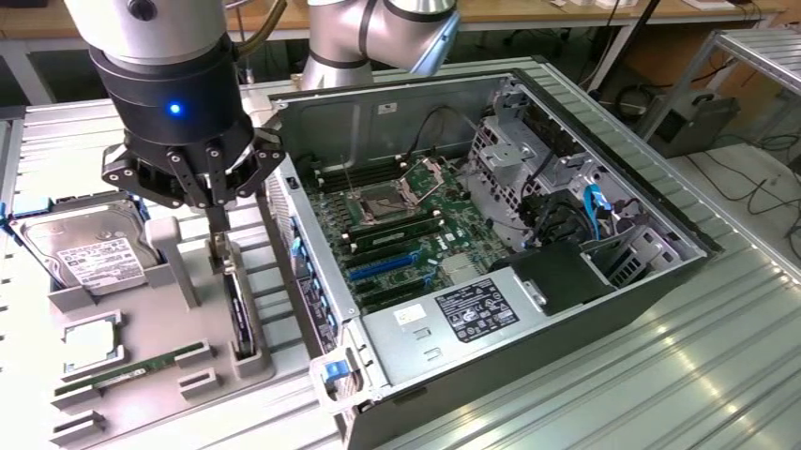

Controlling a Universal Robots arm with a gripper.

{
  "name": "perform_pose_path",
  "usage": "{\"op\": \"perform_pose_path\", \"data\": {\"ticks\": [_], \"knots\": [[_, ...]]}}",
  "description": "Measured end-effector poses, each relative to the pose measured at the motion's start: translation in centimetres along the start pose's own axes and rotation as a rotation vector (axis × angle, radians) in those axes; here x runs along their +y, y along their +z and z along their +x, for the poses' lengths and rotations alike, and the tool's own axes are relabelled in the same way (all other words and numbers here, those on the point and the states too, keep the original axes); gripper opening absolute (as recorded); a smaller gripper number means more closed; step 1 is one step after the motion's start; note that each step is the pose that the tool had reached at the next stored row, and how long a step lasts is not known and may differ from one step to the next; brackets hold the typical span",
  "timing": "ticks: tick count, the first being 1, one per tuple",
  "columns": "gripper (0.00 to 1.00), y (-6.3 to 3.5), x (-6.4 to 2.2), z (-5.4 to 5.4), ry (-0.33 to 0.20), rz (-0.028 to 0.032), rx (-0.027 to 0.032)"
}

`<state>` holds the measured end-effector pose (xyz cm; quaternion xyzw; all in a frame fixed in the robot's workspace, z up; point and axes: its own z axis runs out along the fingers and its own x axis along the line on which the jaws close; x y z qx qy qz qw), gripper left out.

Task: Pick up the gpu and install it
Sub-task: 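Reach for the gpu, then pick up the gpu and move the gpu toward the slot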

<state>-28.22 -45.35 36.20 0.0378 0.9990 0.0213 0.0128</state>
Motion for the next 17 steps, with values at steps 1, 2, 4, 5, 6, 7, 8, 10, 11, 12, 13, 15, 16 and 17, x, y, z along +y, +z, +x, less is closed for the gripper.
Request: {"op": "perform_pose_path", "data": {"ticks": [1,2,4,5,6,7,8,10,11,12,13,15,16,17], "knots": [[0.11,0.00,0.00,0.00,0.000,0.0001,0.0000],[0.11,0.00,0.00,0.00,0.000,0.0000,0.0000],[0.11,0.00,0.00,0.00,0.000,0.0000,0.0000],[0.11,0.00,0.00,0.00,0.000,0.0000,0.0000],[0.11,0.00,0.00,0.00,0.000,0.0000,0.0000],[0.11,0.00,0.00,0.00,0.000,0.0000,0.0000],[0.17,0.00,0.00,0.00,0.000,0.0000,0.0000],[0.24,0.00,0.00,0.00,0.000,0.0000,0.0000],[0.36,0.00,0.00,0.00,0.000,0.0000,0.0000],[0.36,0.00,0.00,0.00,0.000,0.0000,0.0000],[0.42,0.00,0.00,0.00,0.000,0.0000,0.0000],[0.42,0.20,-0.02,0.01,0.000,-0.0002,-0.0001],[0.42,0.40,-0.03,0.01,0.000,-0.0001,0.0000],[0.42,0.69,-0.09,0.01,0.000,-0.0001,0.0000]]}}
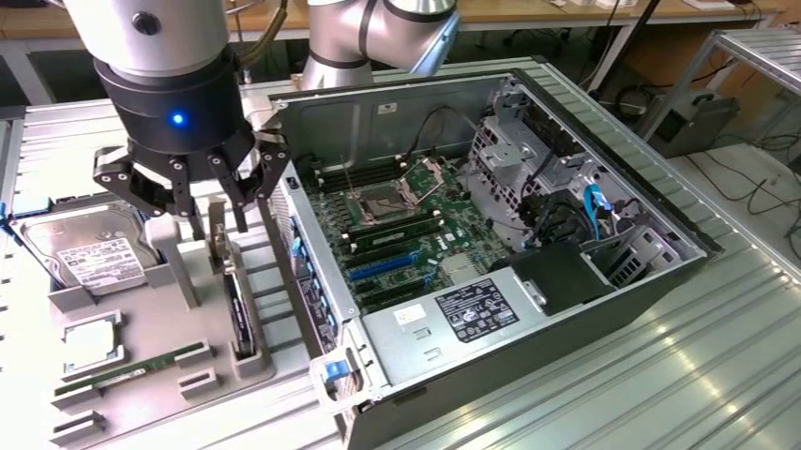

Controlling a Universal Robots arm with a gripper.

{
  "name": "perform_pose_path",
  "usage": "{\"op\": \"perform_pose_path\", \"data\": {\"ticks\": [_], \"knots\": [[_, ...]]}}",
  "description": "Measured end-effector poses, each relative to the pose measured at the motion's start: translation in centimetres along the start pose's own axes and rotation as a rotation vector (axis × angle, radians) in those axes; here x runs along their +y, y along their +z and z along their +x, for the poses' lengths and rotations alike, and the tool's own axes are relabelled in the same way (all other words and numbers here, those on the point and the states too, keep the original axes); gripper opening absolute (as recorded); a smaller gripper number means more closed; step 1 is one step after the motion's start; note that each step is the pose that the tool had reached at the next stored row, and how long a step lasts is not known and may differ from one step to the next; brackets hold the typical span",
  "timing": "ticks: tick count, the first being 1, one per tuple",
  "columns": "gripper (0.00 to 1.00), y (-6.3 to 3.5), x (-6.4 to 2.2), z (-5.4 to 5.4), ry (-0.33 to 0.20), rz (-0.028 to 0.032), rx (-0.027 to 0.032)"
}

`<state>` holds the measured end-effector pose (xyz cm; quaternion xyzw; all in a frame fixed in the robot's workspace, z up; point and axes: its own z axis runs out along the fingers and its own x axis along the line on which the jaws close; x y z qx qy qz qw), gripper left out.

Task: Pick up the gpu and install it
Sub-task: 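Pick up the gpu and move the gpu toward the slot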

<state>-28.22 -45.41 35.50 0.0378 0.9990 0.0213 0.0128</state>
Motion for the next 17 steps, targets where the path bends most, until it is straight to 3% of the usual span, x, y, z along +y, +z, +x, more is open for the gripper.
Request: {"op": "perform_pose_path", "data": {"ticks": [12,14,17], "knots": [[0.42,2.38,-0.66,0.2,-0.001,0.0001,0.0006],[0.42,3.28,-1.09,0.3,-0.012,0.0003,0.0063],[0.42,3.99,-1.17,0.3,-0.029,-0.0001,0.0075]]}}
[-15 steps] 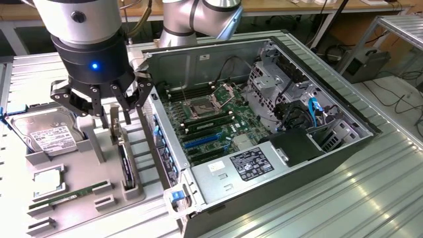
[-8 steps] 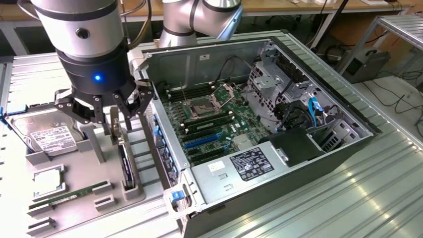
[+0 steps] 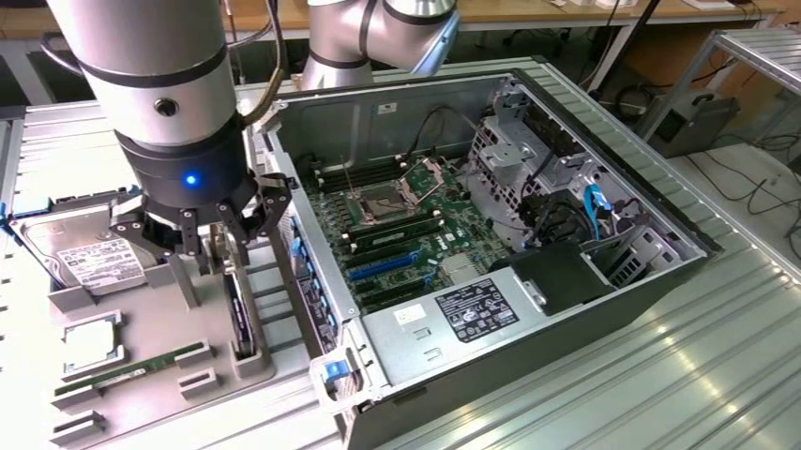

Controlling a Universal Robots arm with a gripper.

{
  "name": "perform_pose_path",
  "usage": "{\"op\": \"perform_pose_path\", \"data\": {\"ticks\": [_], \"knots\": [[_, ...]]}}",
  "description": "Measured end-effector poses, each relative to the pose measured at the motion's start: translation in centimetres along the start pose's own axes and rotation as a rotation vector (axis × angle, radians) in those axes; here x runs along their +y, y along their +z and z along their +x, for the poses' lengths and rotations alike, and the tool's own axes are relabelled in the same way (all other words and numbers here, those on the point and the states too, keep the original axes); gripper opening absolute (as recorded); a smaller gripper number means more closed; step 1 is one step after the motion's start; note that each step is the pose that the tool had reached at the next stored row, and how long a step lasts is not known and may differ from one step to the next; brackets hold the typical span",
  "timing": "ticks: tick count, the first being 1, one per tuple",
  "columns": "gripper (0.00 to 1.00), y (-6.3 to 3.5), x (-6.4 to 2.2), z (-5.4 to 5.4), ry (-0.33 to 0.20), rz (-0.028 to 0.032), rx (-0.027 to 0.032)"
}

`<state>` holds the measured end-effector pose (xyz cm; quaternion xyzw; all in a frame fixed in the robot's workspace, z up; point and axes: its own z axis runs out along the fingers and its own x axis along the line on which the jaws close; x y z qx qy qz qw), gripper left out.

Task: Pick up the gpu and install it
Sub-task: 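Pick up the gpu and move the gpu toward the slot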

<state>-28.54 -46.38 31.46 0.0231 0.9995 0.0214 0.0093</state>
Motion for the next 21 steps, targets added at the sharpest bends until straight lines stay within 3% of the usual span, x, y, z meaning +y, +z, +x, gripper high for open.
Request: {"op": "perform_pose_path", "data": {"ticks": [6,21], "knots": [[0.42,2.03,-0.08,-0.1,-0.023,-0.0004,0.0011],[0.42,5.16,-0.20,-0.1,-0.020,-0.0003,0.0010]]}}
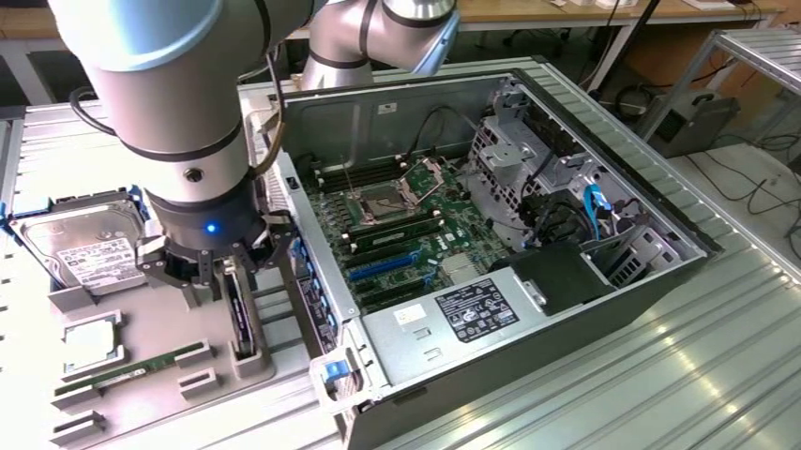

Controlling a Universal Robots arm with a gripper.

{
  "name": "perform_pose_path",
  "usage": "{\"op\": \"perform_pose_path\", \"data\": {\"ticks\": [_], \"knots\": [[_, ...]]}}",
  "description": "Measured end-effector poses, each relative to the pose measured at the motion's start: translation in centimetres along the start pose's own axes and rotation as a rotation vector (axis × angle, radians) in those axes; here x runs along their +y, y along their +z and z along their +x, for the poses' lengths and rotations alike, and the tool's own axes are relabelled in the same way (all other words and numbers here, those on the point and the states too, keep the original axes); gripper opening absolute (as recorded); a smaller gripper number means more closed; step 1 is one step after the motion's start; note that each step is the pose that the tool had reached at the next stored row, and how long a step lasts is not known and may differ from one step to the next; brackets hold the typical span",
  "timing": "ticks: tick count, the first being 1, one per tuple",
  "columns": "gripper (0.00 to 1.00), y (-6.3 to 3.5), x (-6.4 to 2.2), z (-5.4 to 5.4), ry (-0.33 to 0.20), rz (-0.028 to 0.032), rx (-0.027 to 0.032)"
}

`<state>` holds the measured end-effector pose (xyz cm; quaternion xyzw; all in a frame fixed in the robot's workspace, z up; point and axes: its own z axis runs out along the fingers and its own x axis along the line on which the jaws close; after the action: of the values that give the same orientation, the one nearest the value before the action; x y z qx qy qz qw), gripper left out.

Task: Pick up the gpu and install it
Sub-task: 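Pick up the gpu and move the gpu toward the slot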

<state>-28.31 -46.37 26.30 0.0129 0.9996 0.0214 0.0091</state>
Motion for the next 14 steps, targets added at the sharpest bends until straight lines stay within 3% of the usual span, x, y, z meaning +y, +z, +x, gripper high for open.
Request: {"op": "perform_pose_path", "data": {"ticks": [6,9,14], "knots": [[0.42,1.23,0.27,0.4,0.016,0.0002,-0.0004],[0.42,1.62,0.47,0.6,0.024,0.0006,0.0028],[0.42,1.73,0.53,0.6,0.025,0.0006,0.0028]]}}
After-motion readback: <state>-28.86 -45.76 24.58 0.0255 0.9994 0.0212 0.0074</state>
